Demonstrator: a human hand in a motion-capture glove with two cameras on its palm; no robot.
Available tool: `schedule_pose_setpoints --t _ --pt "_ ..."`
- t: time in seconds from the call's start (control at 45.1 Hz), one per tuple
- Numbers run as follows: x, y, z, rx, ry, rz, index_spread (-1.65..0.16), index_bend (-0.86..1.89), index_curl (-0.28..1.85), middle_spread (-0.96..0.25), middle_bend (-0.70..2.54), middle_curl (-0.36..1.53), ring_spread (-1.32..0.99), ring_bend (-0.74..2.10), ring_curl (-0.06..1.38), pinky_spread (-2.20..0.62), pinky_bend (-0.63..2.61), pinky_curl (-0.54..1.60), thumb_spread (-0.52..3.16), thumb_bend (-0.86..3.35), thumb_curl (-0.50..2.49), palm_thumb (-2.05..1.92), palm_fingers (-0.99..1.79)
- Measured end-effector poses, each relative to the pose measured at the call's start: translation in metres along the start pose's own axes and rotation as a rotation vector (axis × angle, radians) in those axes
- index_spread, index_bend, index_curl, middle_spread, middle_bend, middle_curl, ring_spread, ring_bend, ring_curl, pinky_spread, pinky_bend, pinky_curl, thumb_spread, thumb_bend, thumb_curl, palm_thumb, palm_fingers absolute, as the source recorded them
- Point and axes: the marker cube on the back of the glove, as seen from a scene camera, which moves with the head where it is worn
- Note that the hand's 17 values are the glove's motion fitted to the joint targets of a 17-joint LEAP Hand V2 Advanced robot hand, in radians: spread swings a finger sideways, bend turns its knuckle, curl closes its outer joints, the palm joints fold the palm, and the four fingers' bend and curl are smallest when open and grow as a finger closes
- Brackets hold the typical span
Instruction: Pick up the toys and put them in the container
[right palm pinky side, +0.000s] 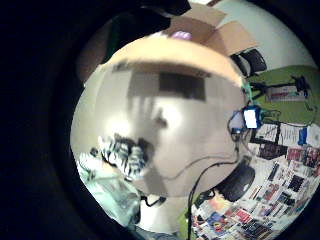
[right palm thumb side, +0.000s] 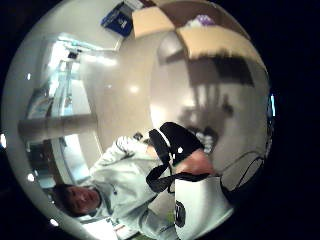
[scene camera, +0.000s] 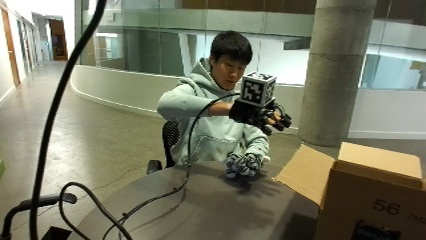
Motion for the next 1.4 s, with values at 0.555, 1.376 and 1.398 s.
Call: schedule_pose_setpoints --t 0.555,1.376,1.398 --pt "-0.041 0.046 0.196 -0.006 -0.004 -0.135 -0.23 -0.03 0.14 -0.05 0.47 0.36 -0.13 0.76 0.35 -0.03 0.8 0.35 1.18 0.02 0.35 0.14 0.51" --pt "-0.011 -0.05 -0.026 0.07 -0.044 -0.066 -0.19 0.58 0.17 -0.11 1.0 0.66 -0.28 1.44 0.61 -0.37 0.94 0.45 0.76 0.06 0.72 0.54 1.2" --pt "-0.008 -0.055 -0.04 0.078 -0.03 -0.068 -0.2 0.59 0.18 -0.11 1.0 0.66 -0.28 1.44 0.61 -0.37 0.95 0.45 0.75 0.06 0.72 0.54 1.19"
